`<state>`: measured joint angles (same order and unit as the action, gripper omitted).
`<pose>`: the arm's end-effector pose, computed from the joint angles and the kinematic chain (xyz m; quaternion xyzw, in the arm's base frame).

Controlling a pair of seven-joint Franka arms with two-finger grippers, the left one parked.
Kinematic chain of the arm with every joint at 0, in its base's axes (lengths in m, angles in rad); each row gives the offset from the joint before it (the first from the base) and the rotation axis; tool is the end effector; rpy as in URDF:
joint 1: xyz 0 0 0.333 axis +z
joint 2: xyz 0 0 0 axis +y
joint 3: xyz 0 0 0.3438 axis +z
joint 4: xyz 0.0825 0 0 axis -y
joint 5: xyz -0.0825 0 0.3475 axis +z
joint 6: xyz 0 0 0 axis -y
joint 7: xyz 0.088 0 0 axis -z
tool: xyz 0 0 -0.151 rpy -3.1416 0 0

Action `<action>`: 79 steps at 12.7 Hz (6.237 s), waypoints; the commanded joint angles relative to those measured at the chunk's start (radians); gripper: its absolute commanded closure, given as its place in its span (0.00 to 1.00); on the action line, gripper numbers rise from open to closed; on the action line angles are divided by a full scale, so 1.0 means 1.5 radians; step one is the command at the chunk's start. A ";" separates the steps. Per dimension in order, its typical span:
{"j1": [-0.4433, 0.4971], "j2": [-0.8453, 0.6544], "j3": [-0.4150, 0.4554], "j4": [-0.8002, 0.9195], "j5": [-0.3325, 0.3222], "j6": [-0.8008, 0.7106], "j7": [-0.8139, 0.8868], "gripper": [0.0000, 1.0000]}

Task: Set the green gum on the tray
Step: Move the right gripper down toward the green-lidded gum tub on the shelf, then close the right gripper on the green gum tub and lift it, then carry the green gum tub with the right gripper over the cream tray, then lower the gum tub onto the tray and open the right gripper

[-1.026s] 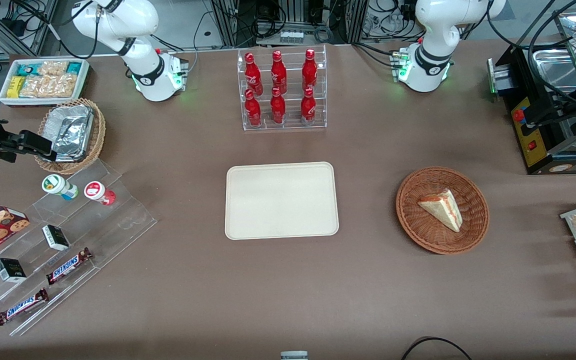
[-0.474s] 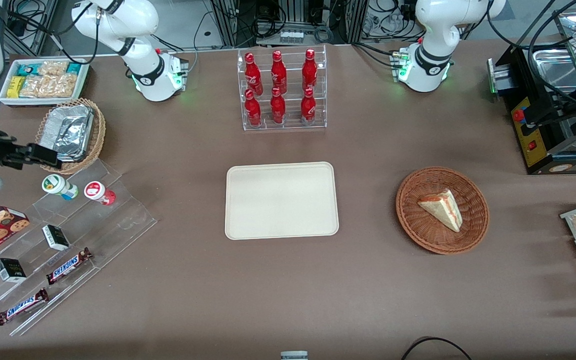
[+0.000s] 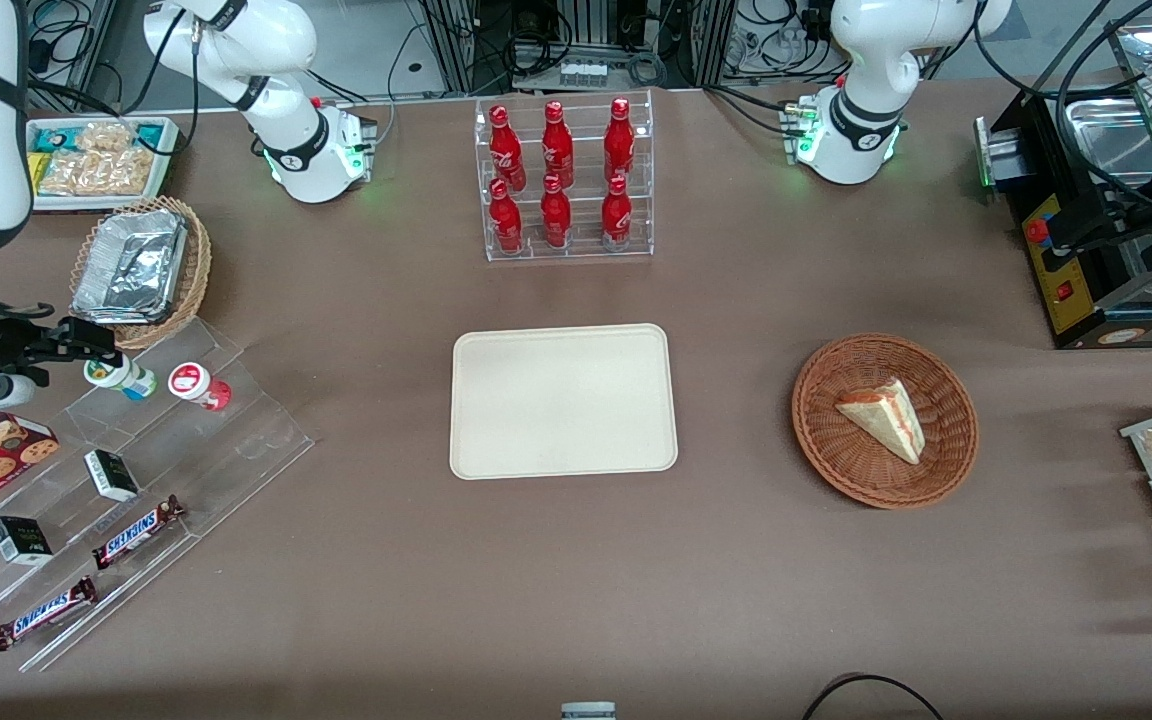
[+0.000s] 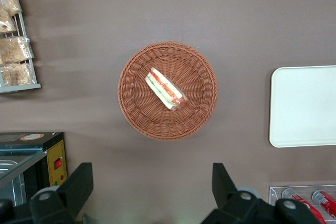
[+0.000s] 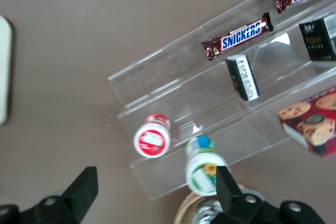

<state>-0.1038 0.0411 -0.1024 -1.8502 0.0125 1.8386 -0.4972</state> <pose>0.5214 -0.1068 0.4866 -0.9893 -0.1431 0.0233 0.0127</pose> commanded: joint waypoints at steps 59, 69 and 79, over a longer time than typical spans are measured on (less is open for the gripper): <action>0.508 0.180 -0.021 0.165 0.000 0.023 0.534 1.00; 0.627 0.391 -0.001 0.175 0.026 0.261 0.797 1.00; 0.627 0.439 0.010 0.175 0.028 0.305 0.801 0.20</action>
<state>0.8416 0.6671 -0.0924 -1.6206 0.0378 2.2808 0.6992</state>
